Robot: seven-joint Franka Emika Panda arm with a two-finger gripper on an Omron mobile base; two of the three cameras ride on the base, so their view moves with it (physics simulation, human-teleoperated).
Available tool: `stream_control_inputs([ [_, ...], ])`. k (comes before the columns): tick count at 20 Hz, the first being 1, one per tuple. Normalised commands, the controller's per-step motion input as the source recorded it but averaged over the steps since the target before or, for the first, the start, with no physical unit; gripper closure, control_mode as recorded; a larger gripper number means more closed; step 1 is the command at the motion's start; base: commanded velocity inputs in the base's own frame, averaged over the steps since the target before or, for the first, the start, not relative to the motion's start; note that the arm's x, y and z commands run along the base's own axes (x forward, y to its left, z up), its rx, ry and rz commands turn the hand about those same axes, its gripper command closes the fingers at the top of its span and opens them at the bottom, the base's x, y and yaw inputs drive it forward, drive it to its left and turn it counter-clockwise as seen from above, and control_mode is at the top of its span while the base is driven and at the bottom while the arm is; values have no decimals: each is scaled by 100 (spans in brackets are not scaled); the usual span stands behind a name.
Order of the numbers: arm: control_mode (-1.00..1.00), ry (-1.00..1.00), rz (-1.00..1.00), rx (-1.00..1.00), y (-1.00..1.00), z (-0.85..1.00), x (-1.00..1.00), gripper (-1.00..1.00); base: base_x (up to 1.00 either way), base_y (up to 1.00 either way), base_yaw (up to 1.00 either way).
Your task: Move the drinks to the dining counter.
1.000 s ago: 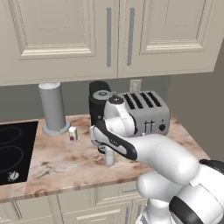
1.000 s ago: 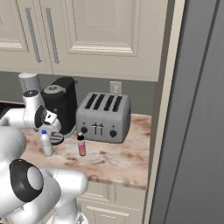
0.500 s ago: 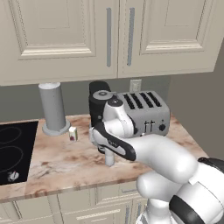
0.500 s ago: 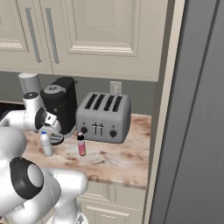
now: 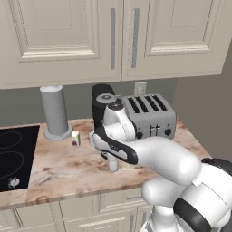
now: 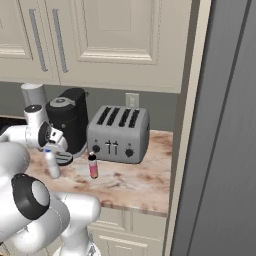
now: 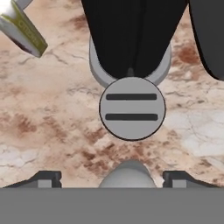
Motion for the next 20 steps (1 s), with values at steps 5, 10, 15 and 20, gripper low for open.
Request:
stream_control_inputs([
  [5,-100,0,1,0,-10,-35,-31,100,0,0,0],
  [10,-100,0,3,0,-18,-39,-41,100,0,0,0],
  [15,-100,-1,1,0,-11,-2,-40,100,0,0,0],
  [20,-100,-7,6,0,0,65,-29,100,0,0,0],
])
